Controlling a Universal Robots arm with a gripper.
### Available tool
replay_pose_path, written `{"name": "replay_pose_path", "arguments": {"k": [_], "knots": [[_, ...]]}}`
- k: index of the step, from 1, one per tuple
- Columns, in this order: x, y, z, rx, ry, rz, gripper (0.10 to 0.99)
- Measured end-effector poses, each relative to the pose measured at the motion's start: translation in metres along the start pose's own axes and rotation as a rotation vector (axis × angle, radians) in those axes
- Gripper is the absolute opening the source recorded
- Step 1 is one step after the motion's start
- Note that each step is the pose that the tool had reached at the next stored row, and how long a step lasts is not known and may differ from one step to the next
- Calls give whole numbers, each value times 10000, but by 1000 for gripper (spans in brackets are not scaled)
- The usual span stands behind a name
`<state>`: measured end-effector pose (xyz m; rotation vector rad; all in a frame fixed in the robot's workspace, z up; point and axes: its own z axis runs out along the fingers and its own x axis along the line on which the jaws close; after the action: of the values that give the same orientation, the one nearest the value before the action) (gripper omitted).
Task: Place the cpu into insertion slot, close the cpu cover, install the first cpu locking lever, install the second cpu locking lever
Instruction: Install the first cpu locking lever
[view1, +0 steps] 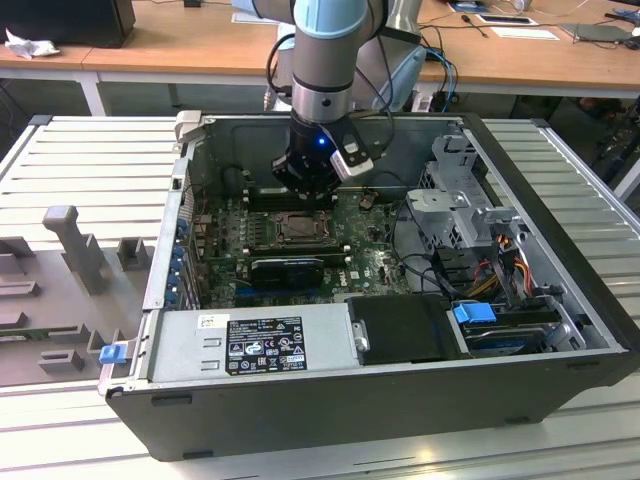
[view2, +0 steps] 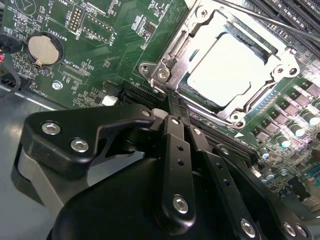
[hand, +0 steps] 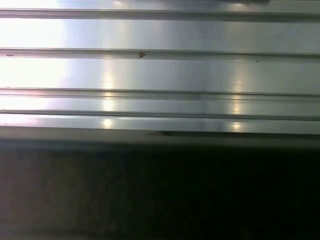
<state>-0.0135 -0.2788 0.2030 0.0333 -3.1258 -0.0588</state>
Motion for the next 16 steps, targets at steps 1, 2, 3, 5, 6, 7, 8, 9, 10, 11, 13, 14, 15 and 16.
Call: {"name": "replay_pose_path", "arguments": {"k": [1,2,3,5,6,7,8,9,10,11,13,14,15,16], "knots": [[0,0,4,1,0,0,106],[0,0,7,2,1,0,106],[0,-1,10,1,1,1,106],[1,-1,15,-27,0,2,106],[0,-1,17,-43,1,2,106],[0,-1,19,-59,1,0,106],[0,-1,20,-64,0,1,106],[0,-1,20,-68,0,1,106],[0,-1,21,-75,0,0,106],[0,-1,20,-80,-1,0,106],[0,-1,21,-93,-1,0,106],[0,-1,21,-95,-2,0,106],[0,-1,21,-96,-3,0,106],[0,-1,19,-97,-3,-1,106]]}}
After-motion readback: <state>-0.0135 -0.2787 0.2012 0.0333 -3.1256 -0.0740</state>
